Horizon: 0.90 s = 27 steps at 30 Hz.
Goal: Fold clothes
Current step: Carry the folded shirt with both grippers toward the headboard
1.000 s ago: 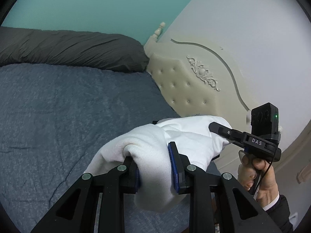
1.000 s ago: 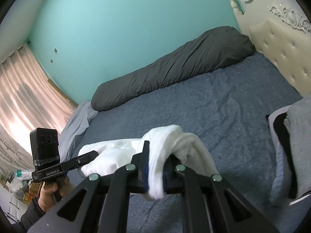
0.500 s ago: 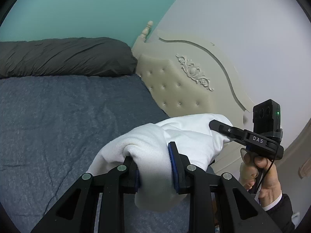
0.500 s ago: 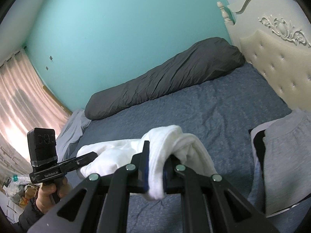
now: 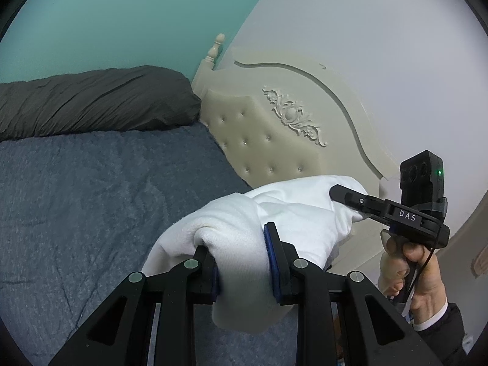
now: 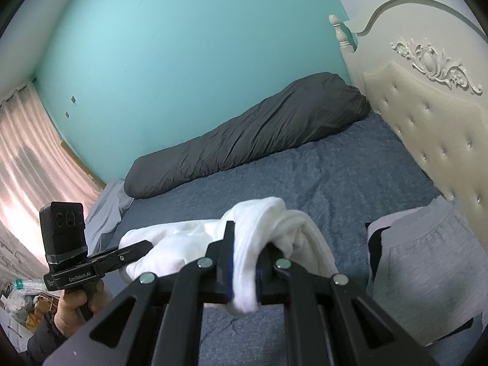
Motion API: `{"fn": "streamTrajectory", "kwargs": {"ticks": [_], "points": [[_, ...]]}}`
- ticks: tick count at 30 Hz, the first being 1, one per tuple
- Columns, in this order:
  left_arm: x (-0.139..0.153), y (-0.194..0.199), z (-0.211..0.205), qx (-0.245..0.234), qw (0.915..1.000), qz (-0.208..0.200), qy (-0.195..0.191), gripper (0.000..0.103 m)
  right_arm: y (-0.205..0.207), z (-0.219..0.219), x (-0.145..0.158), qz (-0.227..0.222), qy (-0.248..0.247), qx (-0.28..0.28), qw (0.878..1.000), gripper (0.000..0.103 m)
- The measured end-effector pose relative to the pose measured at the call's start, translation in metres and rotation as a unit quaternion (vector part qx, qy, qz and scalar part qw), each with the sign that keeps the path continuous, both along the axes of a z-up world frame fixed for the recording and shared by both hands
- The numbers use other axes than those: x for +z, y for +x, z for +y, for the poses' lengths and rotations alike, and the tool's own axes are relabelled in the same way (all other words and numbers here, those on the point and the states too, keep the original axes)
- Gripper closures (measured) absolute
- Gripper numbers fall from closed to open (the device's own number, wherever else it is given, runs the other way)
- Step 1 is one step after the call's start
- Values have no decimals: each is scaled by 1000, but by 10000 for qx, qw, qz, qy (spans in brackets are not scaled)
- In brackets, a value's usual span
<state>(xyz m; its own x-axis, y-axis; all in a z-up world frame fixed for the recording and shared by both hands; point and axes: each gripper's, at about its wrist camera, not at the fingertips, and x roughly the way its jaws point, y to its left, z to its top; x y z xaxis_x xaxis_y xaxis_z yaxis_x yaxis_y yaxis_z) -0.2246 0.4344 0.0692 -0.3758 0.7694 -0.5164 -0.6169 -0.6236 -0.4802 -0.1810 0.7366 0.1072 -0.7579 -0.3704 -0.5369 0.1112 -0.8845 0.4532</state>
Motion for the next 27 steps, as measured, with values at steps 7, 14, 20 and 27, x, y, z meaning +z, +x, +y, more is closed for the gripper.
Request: {"fn": "streamTrajectory", "kwargs": {"ticks": [7, 14, 20, 27], "points": [[12, -8, 27, -2, 9999, 93, -45, 76, -10, 27, 10, 39, 16, -47, 10000, 94], [29, -22, 64, 4, 9996, 247, -124, 76, -25, 60, 26, 155, 22, -134, 9998, 94], [44, -39, 103, 29, 9993, 347, -133, 76, -41, 93, 42, 299, 101, -288, 9991, 94], [59, -60, 142, 87, 9986, 500, -120, 76, -66, 131, 61, 480, 202, -425, 9977, 94]]}}
